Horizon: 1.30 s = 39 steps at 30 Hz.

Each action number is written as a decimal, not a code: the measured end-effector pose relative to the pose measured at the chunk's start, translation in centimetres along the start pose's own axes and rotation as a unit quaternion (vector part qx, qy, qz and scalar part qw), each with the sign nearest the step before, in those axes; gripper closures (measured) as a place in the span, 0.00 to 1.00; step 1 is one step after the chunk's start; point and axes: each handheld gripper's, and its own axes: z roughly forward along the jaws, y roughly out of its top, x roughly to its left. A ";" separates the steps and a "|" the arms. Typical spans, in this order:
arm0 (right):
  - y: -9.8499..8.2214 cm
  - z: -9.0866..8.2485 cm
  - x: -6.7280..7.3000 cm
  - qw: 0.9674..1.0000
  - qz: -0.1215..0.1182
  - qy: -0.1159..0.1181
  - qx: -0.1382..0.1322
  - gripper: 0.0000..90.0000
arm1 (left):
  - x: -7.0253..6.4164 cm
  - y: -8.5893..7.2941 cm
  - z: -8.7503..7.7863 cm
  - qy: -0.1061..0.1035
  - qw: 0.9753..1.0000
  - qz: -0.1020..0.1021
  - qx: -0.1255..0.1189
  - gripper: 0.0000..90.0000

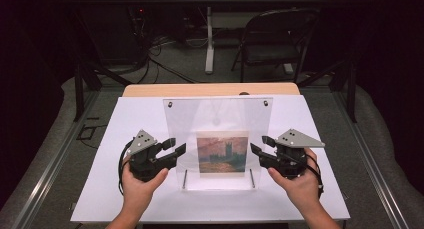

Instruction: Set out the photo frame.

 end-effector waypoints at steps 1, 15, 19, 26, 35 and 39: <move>0.0 0.0 0.1 1.000 -0.001 0.000 0.000 0.58 | 0.0 -0.1 0.0 0.001 1.000 0.002 -0.001 0.61; -0.8 0.1 0.1 1.000 -0.008 0.001 0.002 0.52 | -0.1 -0.8 0.3 0.009 1.000 0.005 0.015 0.54; -1.1 0.2 0.0 1.000 -0.002 0.007 0.005 0.45 | 0.1 -1.1 0.3 0.008 1.000 0.004 0.018 0.49; -1.6 -0.1 -0.4 1.000 -0.001 0.005 0.002 0.38 | 0.5 -1.5 -0.1 0.014 1.000 0.010 0.019 0.41; -2.4 -1.0 -1.2 1.000 0.003 -0.003 0.007 0.37 | 1.6 -2.5 -1.8 0.031 0.999 -0.001 0.022 0.39; -3.1 -1.8 -1.8 1.000 0.015 -0.009 0.006 0.37 | 2.3 -3.1 -2.8 0.039 0.999 -0.007 0.019 0.39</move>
